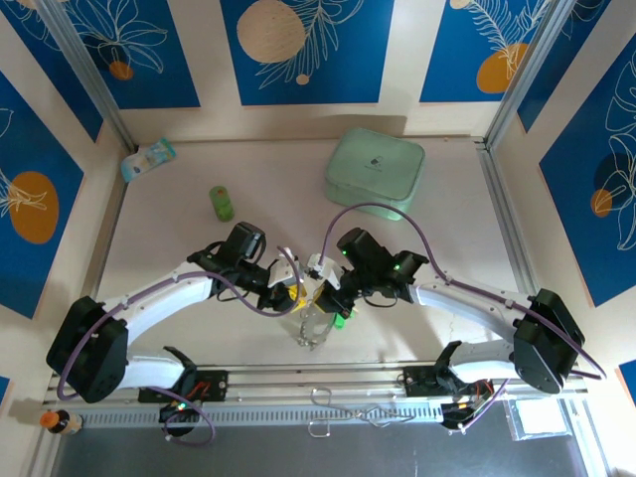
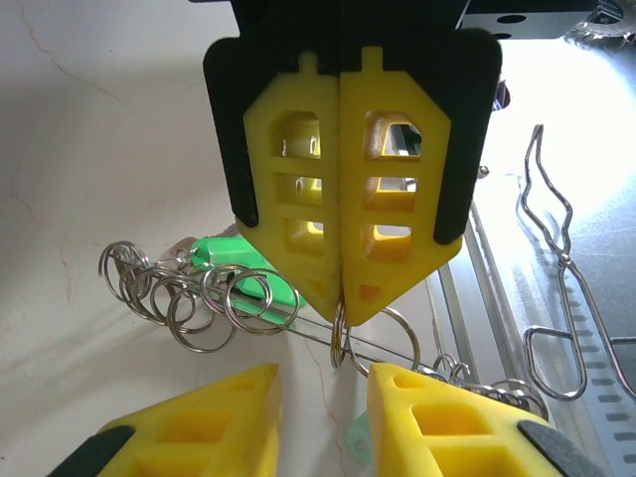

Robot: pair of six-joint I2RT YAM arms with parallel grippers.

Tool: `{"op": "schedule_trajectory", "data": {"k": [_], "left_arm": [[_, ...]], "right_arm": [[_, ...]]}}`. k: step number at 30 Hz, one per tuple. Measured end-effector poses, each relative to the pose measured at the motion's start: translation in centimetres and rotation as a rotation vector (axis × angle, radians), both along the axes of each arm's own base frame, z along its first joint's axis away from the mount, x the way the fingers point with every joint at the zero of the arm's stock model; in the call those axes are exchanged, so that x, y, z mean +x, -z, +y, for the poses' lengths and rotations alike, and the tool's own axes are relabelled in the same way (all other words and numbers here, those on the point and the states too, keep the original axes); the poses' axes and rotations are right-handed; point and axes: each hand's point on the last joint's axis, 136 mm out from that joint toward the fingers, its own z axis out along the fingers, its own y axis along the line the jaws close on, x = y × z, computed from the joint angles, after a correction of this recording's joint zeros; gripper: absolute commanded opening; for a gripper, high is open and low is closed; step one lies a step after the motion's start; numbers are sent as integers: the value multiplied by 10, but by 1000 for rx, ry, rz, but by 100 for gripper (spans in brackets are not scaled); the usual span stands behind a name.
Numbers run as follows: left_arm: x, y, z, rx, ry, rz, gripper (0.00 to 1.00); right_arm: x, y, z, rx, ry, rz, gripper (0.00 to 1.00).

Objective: Put the keys on the keyring

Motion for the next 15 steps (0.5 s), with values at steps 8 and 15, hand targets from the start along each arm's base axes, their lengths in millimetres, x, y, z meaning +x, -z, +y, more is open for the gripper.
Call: {"op": "schedule_trajectory", "data": {"k": [8,15], "left_arm": [[2,-3,-2,-18,3,-10,27],[0,7,-4,-62,-19,4,27]], "right_arm": [[0,-1,0,1,-3,-3,0],[2,-4,1,39,0,-9,0]]}}
